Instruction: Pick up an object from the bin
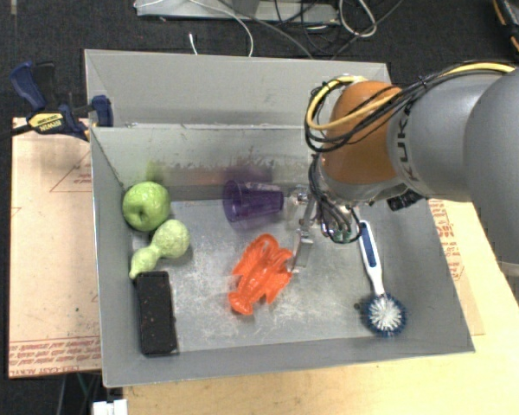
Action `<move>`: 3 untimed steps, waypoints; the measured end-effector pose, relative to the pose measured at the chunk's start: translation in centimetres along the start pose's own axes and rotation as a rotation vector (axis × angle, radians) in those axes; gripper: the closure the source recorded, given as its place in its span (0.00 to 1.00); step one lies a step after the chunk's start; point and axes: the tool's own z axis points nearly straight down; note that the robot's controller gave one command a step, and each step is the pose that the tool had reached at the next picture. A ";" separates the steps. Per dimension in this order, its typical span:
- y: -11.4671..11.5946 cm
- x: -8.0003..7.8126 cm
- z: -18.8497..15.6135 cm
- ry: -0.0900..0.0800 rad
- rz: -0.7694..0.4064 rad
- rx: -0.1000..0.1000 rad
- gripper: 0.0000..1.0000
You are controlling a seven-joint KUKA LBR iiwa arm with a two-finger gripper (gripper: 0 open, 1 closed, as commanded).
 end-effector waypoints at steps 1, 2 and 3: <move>6.7 -3.6 -0.5 0.003 0.038 0.005 0.00; 10.5 3.2 1.8 -0.014 -0.380 0.001 0.00; 12.6 -3.0 2.3 -0.010 -0.333 0.002 1.00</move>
Offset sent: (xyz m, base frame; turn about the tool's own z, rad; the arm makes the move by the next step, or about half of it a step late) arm -0.0253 0.1062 -0.0268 -0.3825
